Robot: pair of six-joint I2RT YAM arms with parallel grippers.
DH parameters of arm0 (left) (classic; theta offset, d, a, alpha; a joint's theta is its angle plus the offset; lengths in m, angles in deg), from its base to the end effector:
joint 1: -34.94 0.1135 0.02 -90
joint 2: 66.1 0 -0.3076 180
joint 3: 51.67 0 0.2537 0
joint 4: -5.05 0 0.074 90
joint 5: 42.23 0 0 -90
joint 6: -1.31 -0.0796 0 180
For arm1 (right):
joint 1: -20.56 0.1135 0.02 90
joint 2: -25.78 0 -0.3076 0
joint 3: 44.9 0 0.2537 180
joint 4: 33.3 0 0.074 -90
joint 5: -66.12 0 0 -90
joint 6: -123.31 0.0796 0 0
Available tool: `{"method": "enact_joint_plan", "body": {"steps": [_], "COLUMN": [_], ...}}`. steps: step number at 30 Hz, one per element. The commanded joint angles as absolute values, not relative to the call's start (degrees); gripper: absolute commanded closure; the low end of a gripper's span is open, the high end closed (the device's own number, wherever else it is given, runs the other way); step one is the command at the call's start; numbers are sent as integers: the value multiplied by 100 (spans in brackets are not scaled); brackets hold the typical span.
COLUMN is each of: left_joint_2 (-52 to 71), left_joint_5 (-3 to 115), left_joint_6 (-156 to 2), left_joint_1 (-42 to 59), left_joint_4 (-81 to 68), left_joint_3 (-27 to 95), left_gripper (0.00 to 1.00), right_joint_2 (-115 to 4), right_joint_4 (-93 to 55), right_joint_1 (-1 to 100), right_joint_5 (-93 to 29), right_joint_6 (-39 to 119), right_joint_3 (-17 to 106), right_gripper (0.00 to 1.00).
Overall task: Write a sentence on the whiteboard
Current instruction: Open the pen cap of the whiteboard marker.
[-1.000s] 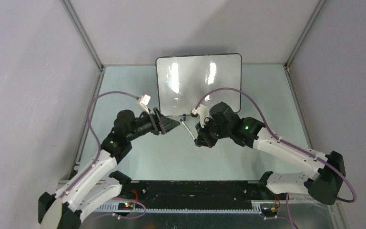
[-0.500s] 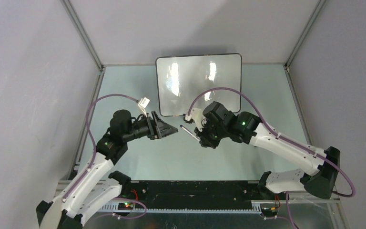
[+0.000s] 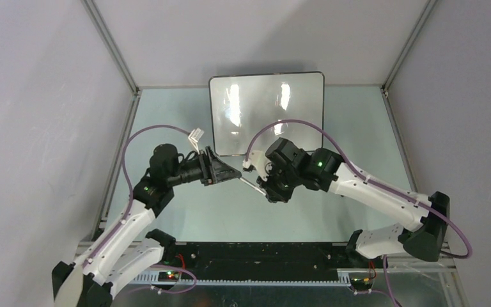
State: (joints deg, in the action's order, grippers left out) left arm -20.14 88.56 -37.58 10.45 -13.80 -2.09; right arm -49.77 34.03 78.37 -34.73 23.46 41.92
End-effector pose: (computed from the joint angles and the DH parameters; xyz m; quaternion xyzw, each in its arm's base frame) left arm 0.1504 -0.1256 0.3154 0.0344 0.7735 -0.5676 0.2800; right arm 0.1349 0.2424 0.3347 -0.5530 0.7756 0.2007 0.2287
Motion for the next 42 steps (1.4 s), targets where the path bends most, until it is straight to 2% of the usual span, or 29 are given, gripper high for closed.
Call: {"method": "enact_joint_plan", "body": {"steps": [1,8,26,30,37,39,42], "left_joint_2": [-1893,-1637,-1439,-1362,-1252,-1218,-1167], "left_joint_5": [9423,9761,9735,9735,9792,9828,9847], "left_joint_6": [-3328,-3292,-3912,-4015,-4070,-4070,-4090], "left_joint_1": [1036,893,483,367,340,327,296], "left_joint_4": [-531,-333,-1022,-1123,-1144,-1130,-1119], "left_joint_3": [-317,-425,-360,-315,-252,-230,-199], "left_gripper": [33,43,52,58,59,62,73], "right_joint_2": [-5231,-5664,-6299,-6458,-6605,-6623,-6641], "right_joint_4": [3593,3943,4617,4724,4775,4787,4783], "right_joint_1": [7953,8113,8222,8238,8341,8359,8363], "right_joint_5": [-3649,-3667,-3298,-3242,-3210,-3199,-3151], "right_joint_6": [2047,1791,1507,1444,1362,1349,1349], "right_joint_3": [4760,5226,6024,6158,6212,6212,6219], "right_gripper": [100,100,100,100,100,100,100]}}
